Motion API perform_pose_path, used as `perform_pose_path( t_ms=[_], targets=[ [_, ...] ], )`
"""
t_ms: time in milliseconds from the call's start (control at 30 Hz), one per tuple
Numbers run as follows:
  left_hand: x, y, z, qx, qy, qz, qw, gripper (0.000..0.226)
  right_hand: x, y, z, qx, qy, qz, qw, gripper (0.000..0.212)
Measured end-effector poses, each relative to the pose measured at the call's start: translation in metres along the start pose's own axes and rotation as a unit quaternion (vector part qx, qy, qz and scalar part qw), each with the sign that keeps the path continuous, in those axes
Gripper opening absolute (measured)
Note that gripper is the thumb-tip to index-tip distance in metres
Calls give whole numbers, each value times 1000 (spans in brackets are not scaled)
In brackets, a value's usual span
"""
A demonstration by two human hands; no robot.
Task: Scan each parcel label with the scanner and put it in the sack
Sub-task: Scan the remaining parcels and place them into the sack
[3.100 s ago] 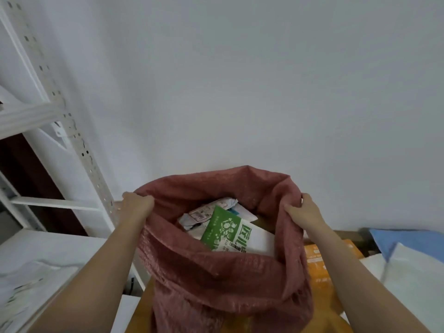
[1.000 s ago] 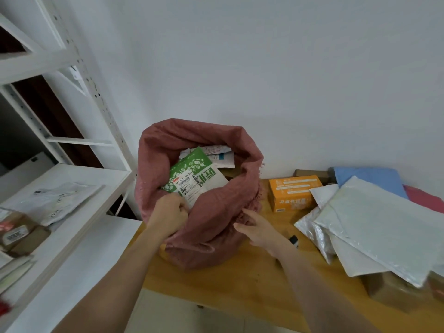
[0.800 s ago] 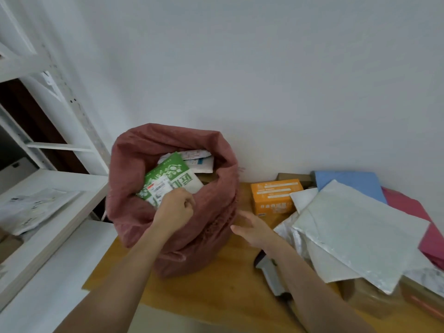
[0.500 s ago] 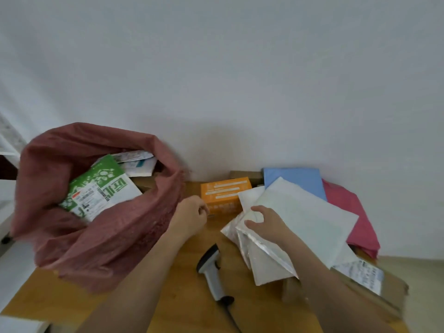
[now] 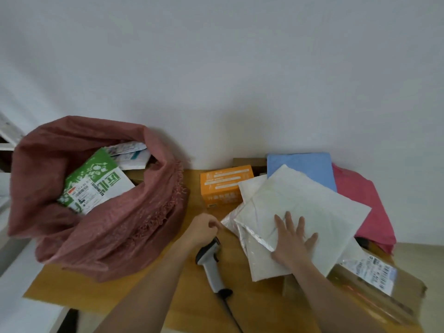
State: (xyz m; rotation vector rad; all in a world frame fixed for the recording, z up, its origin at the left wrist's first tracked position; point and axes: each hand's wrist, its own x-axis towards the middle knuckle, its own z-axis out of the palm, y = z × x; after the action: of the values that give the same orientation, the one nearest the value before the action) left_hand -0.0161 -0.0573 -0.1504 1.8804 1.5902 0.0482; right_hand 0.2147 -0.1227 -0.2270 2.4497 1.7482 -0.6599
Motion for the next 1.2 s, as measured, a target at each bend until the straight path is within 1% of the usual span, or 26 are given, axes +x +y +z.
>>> perform_pose_path(
  t_ms=[133, 233, 333, 433, 500, 600, 667, 767, 833, 867, 933, 967, 1000, 1067, 1133, 1167, 1200],
  targets=[
    [6, 1, -6, -7, 2, -8, 1000, 27, 4, -7, -2, -6, 1, 0, 1000, 79],
    [8, 2, -11, -45, 8, -9, 999, 29, 2, -20, -6, -40, -14, 18, 999, 72],
    [8, 1, -17, -88, 21, -5, 996, 32, -3, -32, -20, -40, -12, 29, 999, 58],
    [11, 3, -25, -108, 30, -8, 994, 32, -6, -33, -44, -14, 42, -2, 999, 44],
    [14, 5, -29, -110, 34, -11, 993, 30, -7, -35, -64, -10, 79, -23, 997, 40],
    [18, 10, -34, -112, 33, -10, 993, 27, -14, -42, -97, -12, 143, -29, 989, 34],
    [22, 13, -35, -123, 29, -12, 992, 24, -23, -46, -117, -13, 199, -33, 979, 35],
    [30, 20, -31, -163, 19, -23, 986, 25, -36, -50, -146, -2, 285, -43, 958, 44],
    [33, 27, -28, -225, 10, -43, 973, 26, -43, -47, -164, 79, 314, -56, 944, 49],
    [33, 31, -28, -261, 8, -52, 964, 31, -45, -43, -173, 142, 331, -67, 930, 48],
    [34, 37, -27, -323, 17, -62, 944, 46, -50, -31, -184, 275, 360, -92, 887, 45],
    [34, 40, -28, -348, 24, -63, 935, 52, -52, -24, -188, 345, 355, -101, 863, 47],
    [33, 42, -29, -377, 24, -65, 924, 58, -54, -17, -189, 417, 337, -104, 837, 49],
    [31, 44, -31, -456, -9, -67, 887, 67, -57, -8, -187, 548, 274, -97, 785, 54],
    [26, 43, -35, -528, -64, -63, 845, 67, -53, -3, -179, 615, 222, -80, 752, 55],
    [22, 42, -37, -548, -86, -57, 830, 63, -50, -2, -174, 638, 206, -73, 739, 52],
    [18, 40, -39, -556, -97, -51, 824, 59, -48, -3, -169, 653, 193, -67, 729, 48]
  ],
)
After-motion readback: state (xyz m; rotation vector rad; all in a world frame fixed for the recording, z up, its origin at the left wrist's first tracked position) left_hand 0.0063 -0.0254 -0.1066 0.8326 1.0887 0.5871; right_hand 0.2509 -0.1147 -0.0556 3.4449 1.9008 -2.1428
